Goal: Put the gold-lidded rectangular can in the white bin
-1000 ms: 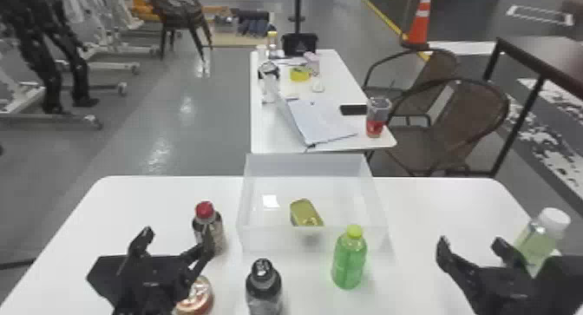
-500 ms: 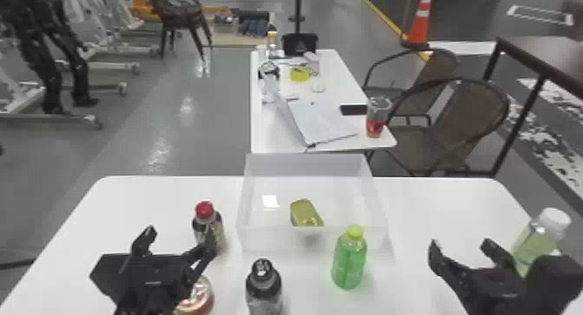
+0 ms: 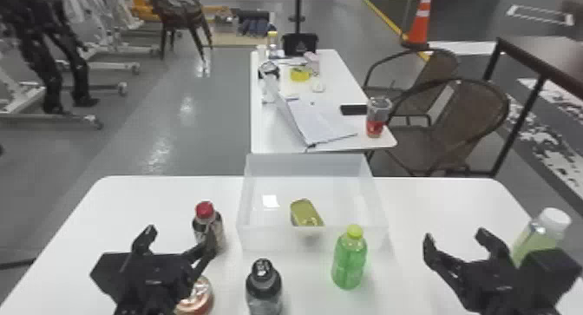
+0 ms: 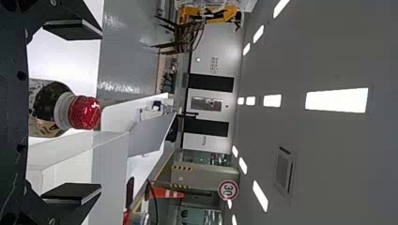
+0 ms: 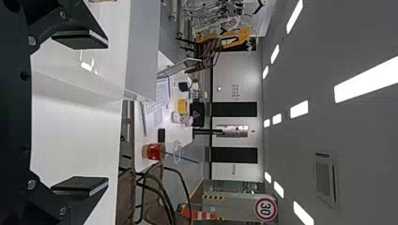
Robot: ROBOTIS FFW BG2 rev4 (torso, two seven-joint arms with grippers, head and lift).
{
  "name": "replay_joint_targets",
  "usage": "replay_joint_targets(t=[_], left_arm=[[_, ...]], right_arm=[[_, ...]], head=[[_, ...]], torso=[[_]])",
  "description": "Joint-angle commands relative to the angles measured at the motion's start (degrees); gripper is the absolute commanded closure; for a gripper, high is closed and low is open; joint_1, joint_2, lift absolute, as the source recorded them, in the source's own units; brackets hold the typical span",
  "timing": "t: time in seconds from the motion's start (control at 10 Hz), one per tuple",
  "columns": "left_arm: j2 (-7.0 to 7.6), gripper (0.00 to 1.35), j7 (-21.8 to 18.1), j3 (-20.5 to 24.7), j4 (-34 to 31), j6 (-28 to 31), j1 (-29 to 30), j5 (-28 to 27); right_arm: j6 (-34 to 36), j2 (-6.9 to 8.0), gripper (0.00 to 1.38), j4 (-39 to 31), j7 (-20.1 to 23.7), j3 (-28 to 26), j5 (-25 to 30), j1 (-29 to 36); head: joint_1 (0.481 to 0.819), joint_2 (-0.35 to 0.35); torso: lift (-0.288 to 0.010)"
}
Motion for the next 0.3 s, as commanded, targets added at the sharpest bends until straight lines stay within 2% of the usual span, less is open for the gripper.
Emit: replay_joint_targets(t=[0.0,0.2], left_arm=[[-0.02,0.15,-0.1,0.1,0.0,-0.1,0.0,0.0],[0.07,0.15,-0.1,0.1,-0.2,-0.1,0.1,0.0]], right_arm=[[-0.5,0.50,0.25,0.3,0.0,0.0,0.9,-0.2],[-0.6,0.94,0.25,0.6,0.1,0.0,0.7,-0.2]], head=[[0.549,0.000],[0.549,0.000]], torso=[[-0.100],[-0.100]])
